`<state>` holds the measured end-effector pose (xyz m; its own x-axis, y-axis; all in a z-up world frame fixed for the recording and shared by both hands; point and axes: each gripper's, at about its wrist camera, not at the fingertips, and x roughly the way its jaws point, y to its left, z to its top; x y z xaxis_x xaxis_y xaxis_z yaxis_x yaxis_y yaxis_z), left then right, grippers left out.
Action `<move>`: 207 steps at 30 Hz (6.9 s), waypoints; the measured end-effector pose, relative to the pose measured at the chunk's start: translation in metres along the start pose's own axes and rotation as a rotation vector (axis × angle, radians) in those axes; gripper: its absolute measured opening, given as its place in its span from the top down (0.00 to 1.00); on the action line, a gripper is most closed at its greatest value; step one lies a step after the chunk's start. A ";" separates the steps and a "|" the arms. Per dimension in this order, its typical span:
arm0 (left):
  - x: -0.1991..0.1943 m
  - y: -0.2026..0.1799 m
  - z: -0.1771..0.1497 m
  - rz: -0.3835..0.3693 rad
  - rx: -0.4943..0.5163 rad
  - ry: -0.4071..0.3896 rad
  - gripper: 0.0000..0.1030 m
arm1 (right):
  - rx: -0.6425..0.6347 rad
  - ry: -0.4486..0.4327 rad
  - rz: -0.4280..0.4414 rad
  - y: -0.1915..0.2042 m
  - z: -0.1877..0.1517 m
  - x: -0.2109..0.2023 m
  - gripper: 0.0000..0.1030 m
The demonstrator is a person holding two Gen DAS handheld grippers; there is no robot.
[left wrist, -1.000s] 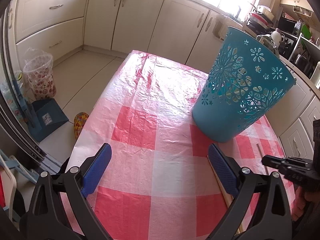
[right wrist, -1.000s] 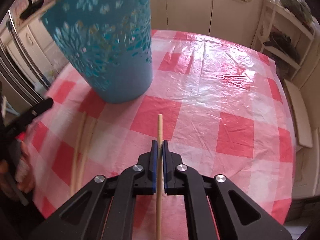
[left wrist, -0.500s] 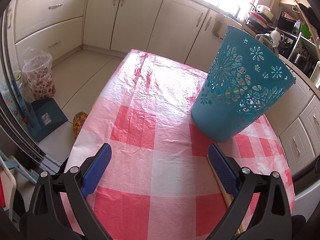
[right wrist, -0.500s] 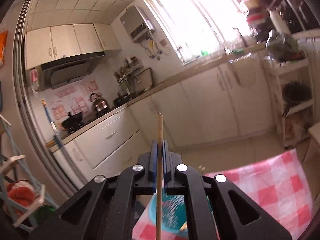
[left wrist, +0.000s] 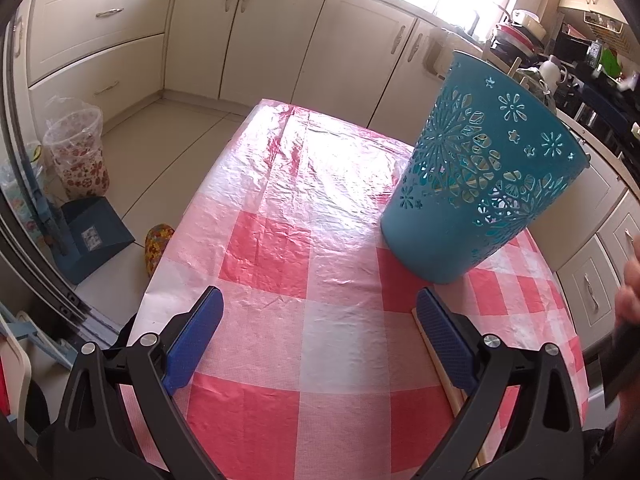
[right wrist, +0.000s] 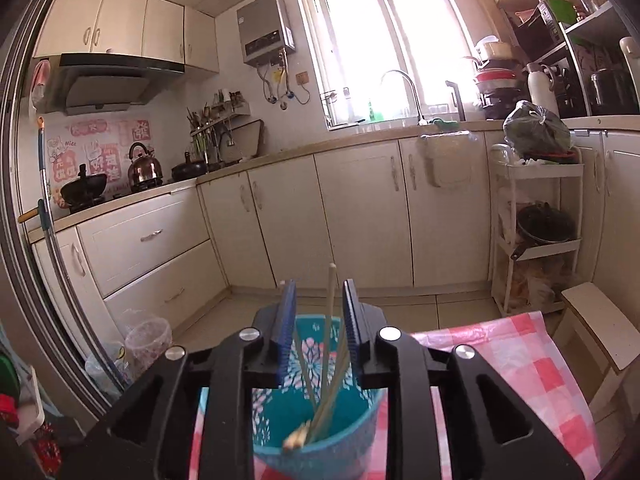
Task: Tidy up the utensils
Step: 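Lift the right tool's chopstick over the basket and release it inside, then close the left tool on a chopstick beside the basket, then lower the left tool's chopstick into the basket and release it, then grasp another chopstick with the left tool and drop it into the basket, then close the right tool on the last chopstick on the table, then lift the right tool's chopstick over the basket and release it inside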
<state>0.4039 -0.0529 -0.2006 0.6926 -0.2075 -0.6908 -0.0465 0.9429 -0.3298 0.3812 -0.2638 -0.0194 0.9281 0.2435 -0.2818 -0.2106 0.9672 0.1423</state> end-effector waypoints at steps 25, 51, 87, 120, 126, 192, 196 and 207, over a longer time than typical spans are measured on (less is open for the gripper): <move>0.005 -0.067 -0.024 0.087 0.180 0.155 0.10 | -0.110 0.630 -0.063 -0.015 -0.151 -0.005 0.91; -0.014 -0.082 -0.014 -0.075 0.292 0.191 0.95 | 0.084 0.613 -0.070 -0.064 -0.144 -0.010 0.85; 0.006 -0.160 -0.028 -0.092 0.592 0.271 0.84 | 0.023 0.639 -0.072 -0.062 -0.144 -0.012 0.79; -0.136 -0.146 0.175 -0.318 0.226 -0.319 0.95 | 0.109 0.617 -0.101 -0.086 -0.142 -0.030 0.70; -0.100 -0.159 0.206 -0.223 0.161 -0.449 0.95 | 0.120 0.595 -0.090 -0.087 -0.143 -0.030 0.66; -0.003 -0.008 -0.002 0.029 0.047 -0.021 0.07 | 0.171 0.584 -0.003 -0.079 -0.136 -0.051 0.94; -0.002 -0.009 -0.002 0.032 0.049 -0.018 0.07 | 0.151 0.573 0.022 -0.071 -0.134 -0.051 0.94; -0.002 -0.012 -0.002 0.032 0.059 -0.021 0.07 | 0.302 0.227 0.325 -0.050 -0.036 -0.085 0.94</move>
<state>0.4014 -0.0640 -0.1965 0.7066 -0.1720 -0.6864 -0.0270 0.9627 -0.2691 0.3019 -0.3299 -0.0371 0.7316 0.5713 -0.3718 -0.3486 0.7823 0.5162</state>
